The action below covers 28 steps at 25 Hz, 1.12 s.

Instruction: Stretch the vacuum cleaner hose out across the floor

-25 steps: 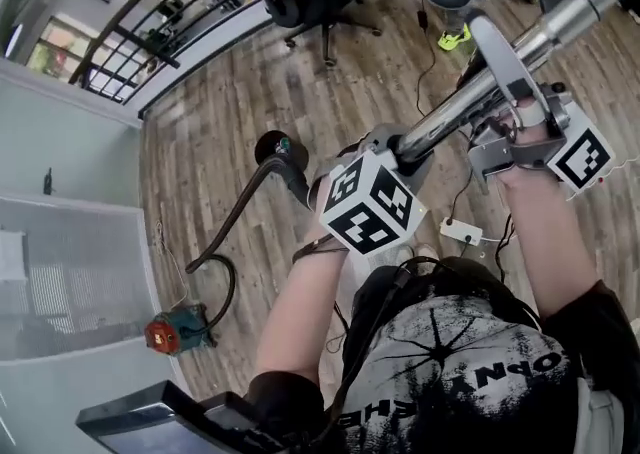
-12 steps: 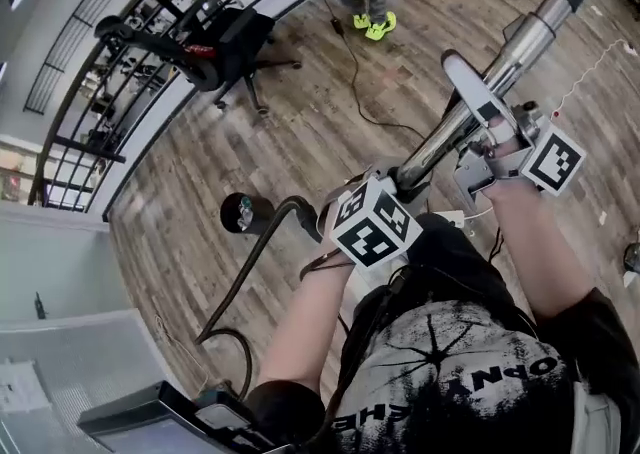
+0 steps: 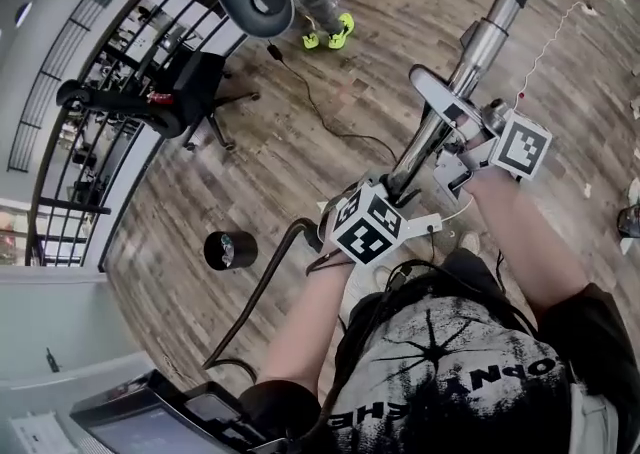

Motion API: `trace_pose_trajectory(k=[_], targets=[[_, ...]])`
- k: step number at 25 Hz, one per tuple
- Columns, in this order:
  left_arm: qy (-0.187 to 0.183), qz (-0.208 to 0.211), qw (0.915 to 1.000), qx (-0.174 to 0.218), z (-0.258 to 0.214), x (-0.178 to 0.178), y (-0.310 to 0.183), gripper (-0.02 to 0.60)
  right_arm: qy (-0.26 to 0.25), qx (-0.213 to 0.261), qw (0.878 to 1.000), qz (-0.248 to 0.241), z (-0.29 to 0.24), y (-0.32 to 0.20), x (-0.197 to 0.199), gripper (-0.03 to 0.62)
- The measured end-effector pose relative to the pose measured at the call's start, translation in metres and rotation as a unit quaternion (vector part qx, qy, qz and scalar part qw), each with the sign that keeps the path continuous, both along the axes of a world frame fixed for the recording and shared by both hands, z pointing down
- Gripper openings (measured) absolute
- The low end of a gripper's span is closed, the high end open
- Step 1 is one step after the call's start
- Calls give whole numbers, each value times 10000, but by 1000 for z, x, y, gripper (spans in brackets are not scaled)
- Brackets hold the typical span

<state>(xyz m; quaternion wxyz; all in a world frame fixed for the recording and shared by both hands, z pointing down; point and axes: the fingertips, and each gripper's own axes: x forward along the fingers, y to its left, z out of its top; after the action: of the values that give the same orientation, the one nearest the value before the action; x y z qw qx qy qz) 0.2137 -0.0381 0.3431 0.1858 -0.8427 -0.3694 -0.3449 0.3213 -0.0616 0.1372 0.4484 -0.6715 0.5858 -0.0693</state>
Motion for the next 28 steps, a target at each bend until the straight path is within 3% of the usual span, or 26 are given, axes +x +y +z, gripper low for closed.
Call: trace_pose_trajectory(k=[2, 6, 15, 18, 23, 28], targets=[[-51, 22, 10000, 70, 7, 19, 23, 152, -87, 6, 9999, -97, 10, 20, 21, 71], [-143, -217, 9993, -279, 1, 61, 79, 149, -139, 139, 9991, -371, 19, 66, 55, 71], [-425, -843, 9947, -397, 22, 143, 155, 71, -53, 152, 9991, -400, 50, 144, 122, 71], [-586, -713, 9944, -514, 35, 159, 178, 67, -90, 32, 9994, -324, 66, 165, 143, 74], [-684, -330, 9956, -557, 51, 192, 201, 67, 374, -548, 9974, -283, 80, 189, 181, 90], [-681, 14, 9965, -480, 78, 223, 225, 67, 376, -328, 9987, -133, 86, 238, 234, 109]])
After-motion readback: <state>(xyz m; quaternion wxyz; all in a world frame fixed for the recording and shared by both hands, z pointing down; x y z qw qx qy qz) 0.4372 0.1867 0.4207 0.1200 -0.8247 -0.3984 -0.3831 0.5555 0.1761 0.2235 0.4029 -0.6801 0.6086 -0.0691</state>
